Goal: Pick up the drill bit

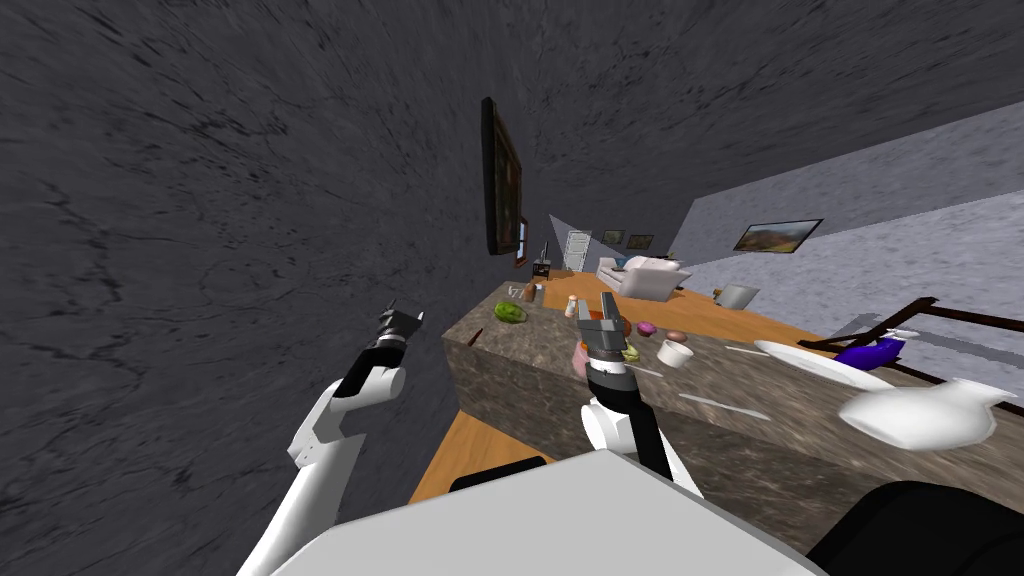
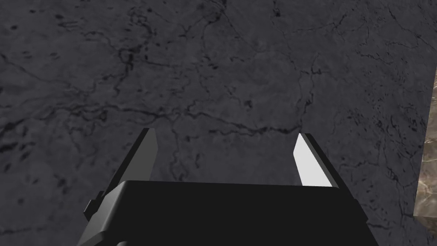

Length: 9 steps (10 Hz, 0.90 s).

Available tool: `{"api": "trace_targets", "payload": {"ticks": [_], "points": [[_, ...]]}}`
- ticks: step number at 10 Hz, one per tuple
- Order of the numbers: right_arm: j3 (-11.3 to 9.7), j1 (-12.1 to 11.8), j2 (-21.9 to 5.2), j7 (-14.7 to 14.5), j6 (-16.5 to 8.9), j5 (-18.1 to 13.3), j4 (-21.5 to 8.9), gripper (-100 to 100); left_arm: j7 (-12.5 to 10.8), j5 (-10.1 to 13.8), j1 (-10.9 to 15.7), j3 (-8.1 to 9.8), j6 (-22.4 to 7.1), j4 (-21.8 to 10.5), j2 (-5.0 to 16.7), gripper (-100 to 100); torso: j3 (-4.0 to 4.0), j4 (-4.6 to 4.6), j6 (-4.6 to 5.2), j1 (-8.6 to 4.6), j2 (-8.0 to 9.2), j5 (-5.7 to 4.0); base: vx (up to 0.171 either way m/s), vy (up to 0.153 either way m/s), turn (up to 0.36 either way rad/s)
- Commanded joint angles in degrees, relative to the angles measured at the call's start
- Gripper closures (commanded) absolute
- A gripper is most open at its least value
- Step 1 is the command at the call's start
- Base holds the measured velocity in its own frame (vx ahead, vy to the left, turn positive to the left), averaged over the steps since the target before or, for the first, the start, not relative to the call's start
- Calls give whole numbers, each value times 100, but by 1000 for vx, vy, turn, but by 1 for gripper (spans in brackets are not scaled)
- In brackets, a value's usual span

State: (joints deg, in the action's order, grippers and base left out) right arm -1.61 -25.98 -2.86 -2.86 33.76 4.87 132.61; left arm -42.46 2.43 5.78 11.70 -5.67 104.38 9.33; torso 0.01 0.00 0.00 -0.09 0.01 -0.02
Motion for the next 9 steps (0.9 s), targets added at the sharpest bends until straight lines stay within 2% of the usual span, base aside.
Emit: {"api": "trace_targets", "payload": {"ticks": [1, 2, 3, 4, 5, 7, 8, 9], "points": [[0, 0, 0, 0, 0, 0, 0, 0, -185, 13, 220, 30, -286, -174, 22, -100, 0, 0, 0, 0, 0, 0, -11, -18, -34], [0, 0, 0, 0, 0, 0, 0, 0, -185, 13, 220, 30, -338, -174, 22, -100, 1, 0, -2, 3, 1, 0, -4, -7, 4], [0, 0, 0, 0, 0, 0, 0, 0, -443, 16, 485, 79, -578, -429, 26, -100, 0, 0, -3, 7, 0, 1, -6, -17, -73], [0, 0, 0, 0, 0, 0, 0, 0, -443, 16, 532, 79, -691, -487, 26, -100, 0, 0, -1, 4, -1, 1, -6, -17, -34], [0, 0, 0, 0, 0, 0, 0, 0, -692, 18, 770, 123, -851, -747, 32, -100, 0, 0, -3, 4, -1, 1, -7, -23, -54], [0, 0, 0, 0, 0, 0, 0, 0, -693, 18, 844, 123, -1047, -813, 32, -100, -1, 0, -2, 2, -2, 0, 0, -16, -20], [0, -1, 0, 0, 0, 0, 0, 0, -935, 19, 1130, 162, -1282, -1091, 39, -100, -1, 0, -4, 6, -2, 1, 1, -17, -67], [0, 0, 0, 0, 0, 0, 0, 0, -935, 19, 1154, 162, -1406, -1150, 39, -100, -2, -1, -1, 3, -4, 0, 0, -17, -41]]}}
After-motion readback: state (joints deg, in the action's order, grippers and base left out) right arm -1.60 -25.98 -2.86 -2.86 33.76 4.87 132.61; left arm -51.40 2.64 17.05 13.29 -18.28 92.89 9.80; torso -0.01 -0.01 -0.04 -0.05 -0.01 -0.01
